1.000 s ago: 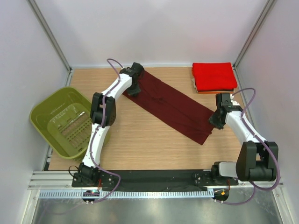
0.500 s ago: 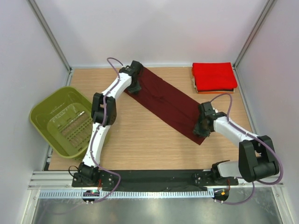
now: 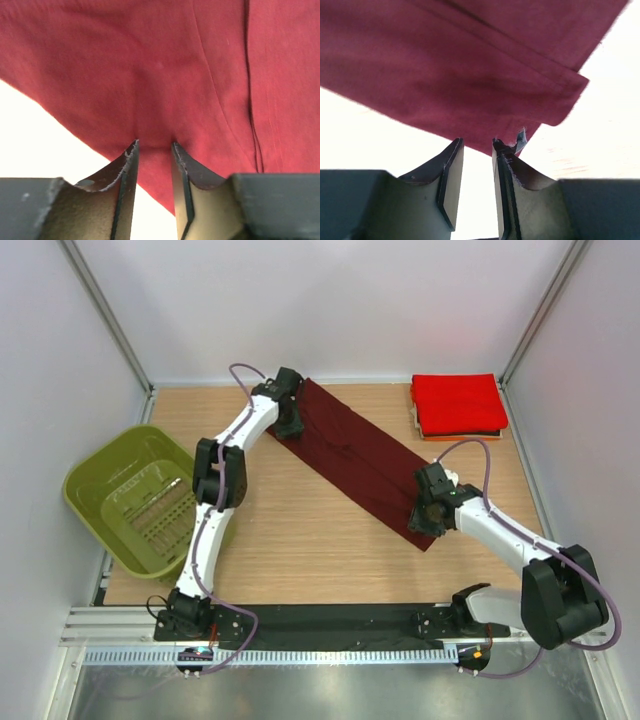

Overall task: Fold and stack the t-shirts
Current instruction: Fold the tshirt

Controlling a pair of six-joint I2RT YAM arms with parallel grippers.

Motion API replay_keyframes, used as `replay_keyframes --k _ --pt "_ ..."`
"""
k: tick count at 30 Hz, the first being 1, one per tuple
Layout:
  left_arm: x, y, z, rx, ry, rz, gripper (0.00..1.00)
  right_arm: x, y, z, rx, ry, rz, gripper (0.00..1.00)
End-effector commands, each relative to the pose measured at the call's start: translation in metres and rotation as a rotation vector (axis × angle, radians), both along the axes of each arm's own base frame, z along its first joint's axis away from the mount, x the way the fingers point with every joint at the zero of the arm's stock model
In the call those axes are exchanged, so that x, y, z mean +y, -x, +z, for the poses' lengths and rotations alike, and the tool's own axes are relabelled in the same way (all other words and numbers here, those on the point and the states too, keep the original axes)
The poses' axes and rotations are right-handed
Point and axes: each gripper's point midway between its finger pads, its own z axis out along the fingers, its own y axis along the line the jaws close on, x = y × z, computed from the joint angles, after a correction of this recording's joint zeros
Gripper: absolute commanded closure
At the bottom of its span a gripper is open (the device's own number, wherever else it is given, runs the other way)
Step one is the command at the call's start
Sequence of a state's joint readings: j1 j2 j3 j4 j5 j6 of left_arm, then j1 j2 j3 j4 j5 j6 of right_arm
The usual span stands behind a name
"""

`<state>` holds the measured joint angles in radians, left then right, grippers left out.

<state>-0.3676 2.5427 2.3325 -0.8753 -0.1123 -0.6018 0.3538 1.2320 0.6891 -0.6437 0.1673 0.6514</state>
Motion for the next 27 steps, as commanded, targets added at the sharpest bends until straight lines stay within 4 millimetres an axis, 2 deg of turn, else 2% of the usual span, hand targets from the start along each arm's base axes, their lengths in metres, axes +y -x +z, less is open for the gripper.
replay_keyframes --k 1,3,4,7,10,12,14,20,22,27 --pt "-0.011 0.001 0.089 -0.126 0.124 -0.024 0.66 0.009 0.000 0.003 0.019 0.026 0.124 0.63" --pt "-0.010 0.007 0.102 -0.141 0.146 -0.015 0.64 0.013 0.002 0.000 0.036 0.024 0.138 0.61" --pt "-0.011 0.009 0.119 -0.167 0.163 -0.017 0.64 0.012 0.002 0.000 0.043 0.032 0.130 0.60" --pt "-0.012 0.017 0.140 -0.180 0.190 -0.017 0.63 0.004 0.008 -0.006 0.098 0.080 0.106 0.59" --pt "-0.018 0.033 0.147 -0.145 0.239 -0.031 0.63 0.000 0.010 -0.011 0.109 0.101 0.087 0.59" --pt "-0.021 0.041 0.159 -0.156 0.262 -0.042 0.63 -0.002 0.013 -0.015 0.122 0.109 0.075 0.58" --pt "-0.023 0.047 0.158 -0.153 0.263 -0.054 0.62 -0.002 0.015 -0.019 0.137 0.109 0.073 0.58" --pt "-0.017 0.056 0.175 -0.155 0.230 -0.083 0.62 0.000 0.023 -0.030 0.173 0.117 0.058 0.58" --pt "-0.013 0.057 0.187 -0.177 0.220 -0.083 0.62 0.001 0.031 -0.037 0.193 0.106 0.040 0.58" --pt "-0.004 0.060 0.209 -0.226 0.195 -0.079 0.62 0.012 0.036 -0.044 0.194 0.043 0.014 0.60"
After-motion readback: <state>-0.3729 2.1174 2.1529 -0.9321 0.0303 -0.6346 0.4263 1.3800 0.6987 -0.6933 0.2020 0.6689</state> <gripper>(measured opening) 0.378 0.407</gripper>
